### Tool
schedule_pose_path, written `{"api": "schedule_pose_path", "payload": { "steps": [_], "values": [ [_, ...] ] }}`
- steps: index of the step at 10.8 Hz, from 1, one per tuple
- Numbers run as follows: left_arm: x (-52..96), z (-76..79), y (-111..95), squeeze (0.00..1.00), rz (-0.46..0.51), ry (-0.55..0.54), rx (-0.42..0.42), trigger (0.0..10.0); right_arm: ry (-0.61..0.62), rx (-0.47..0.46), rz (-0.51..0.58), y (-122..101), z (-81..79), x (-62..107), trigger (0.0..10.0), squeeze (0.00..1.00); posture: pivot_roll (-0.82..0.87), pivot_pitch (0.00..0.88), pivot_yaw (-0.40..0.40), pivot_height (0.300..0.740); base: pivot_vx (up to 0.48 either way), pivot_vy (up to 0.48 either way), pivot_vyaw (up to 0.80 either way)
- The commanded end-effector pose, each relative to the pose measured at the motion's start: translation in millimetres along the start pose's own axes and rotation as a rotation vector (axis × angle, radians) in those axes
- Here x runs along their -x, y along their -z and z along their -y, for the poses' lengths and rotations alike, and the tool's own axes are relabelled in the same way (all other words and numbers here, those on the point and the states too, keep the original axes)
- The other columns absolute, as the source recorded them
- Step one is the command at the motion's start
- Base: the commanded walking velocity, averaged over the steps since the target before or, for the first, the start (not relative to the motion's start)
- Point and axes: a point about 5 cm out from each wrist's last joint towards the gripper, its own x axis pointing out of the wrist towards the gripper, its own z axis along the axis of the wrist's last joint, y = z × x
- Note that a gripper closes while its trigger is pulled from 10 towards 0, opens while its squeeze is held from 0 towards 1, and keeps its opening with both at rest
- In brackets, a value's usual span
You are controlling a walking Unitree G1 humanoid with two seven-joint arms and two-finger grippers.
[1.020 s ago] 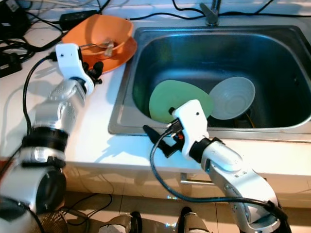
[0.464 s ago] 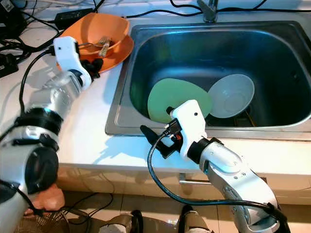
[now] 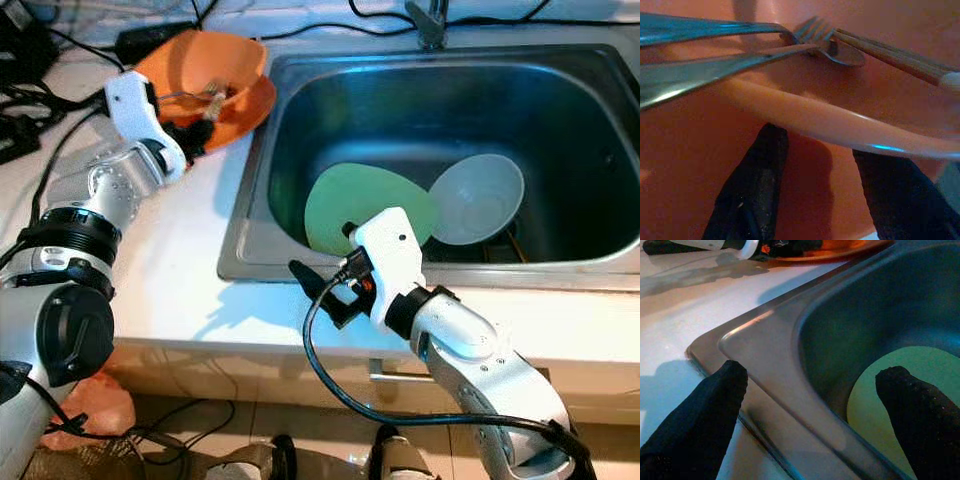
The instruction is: Kitchen organization
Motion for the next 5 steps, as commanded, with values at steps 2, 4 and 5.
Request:
{"api": "schedule_pose_path", "payload": {
  "steps": [2, 4, 5],
  "values": [
    [-1.2, -1.6, 38.2, 0.0, -0.181, 0.009, 0.02, 10.0, 0.017, -0.059, -0.142, 29.6, 1.1, -3.6, 10.0, 0.0, 0.03, 0.247, 0.137, 0.74, 0.0, 0.0, 0.0],
    [2.4, -1.7, 40.9, 0.0, -0.233, 0.041, 0.012, 10.0, 0.02, -0.056, -0.139, 29.9, 1.6, -5.6, 10.0, 0.0, 0.04, 0.24, 0.141, 0.74, 0.0, 0.0, 0.0],
    [4.8, -5.6, 41.4, 0.0, -0.248, 0.038, 0.003, 10.0, 0.019, -0.053, -0.138, 30.1, 1.9, -6.7, 10.0, 0.0, 0.04, 0.238, 0.142, 0.74, 0.0, 0.0, 0.0]
  ]
}}
